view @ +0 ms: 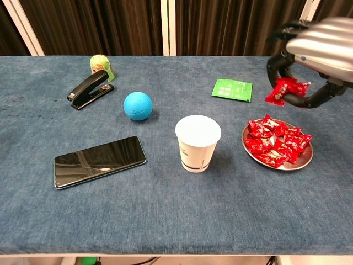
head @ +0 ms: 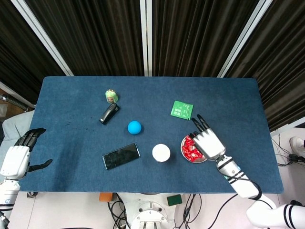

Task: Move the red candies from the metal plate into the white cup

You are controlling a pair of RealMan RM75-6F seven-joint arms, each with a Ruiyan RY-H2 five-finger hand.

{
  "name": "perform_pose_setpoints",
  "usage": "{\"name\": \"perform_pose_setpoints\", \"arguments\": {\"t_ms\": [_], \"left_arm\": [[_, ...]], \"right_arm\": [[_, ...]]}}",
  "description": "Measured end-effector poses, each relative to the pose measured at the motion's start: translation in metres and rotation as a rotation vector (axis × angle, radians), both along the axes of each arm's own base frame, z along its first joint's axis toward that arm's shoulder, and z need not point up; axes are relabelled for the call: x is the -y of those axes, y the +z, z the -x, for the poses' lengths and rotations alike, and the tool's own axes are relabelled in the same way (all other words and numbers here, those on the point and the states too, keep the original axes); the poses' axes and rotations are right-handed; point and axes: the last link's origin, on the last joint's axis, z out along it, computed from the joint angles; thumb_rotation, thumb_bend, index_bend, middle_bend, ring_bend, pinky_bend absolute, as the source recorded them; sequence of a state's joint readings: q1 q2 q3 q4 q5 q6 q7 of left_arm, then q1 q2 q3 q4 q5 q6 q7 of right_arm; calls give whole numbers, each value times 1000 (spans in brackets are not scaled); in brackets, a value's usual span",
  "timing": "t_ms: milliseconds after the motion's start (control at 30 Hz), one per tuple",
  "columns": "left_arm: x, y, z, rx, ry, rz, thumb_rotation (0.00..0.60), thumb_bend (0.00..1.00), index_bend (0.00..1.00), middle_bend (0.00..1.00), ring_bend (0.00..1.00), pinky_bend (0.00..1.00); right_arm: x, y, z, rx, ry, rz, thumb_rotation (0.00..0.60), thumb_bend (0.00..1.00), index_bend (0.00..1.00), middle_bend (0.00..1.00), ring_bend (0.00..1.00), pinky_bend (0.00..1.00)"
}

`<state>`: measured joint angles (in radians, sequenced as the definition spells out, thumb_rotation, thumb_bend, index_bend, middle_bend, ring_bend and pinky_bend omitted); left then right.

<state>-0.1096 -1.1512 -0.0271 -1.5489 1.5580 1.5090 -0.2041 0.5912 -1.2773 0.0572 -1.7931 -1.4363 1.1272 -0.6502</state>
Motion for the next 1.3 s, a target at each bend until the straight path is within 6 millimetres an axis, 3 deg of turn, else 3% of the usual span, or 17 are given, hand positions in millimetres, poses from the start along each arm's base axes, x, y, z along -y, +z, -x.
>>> {"name": "perform_pose_setpoints", "arguments": {"t_ms": [267,633,1300], "left_arm": [[3,1,2,9,5,-8,600,44,151,129,111,231],[6,6,9,18,16,-25,600,44,151,128,111,230],[10,8,20,35,33,-34,600,44,151,128,111,230]], "right_arm": [[-6,-6,-34,-17,102,-33,600,477,776,627,82,0],[-14,-37,-68,-7,160,-116,600,477,777,627,82,0],[-8,-75,-90,-19,180,-177,600,477,775,627,82,0]]}}
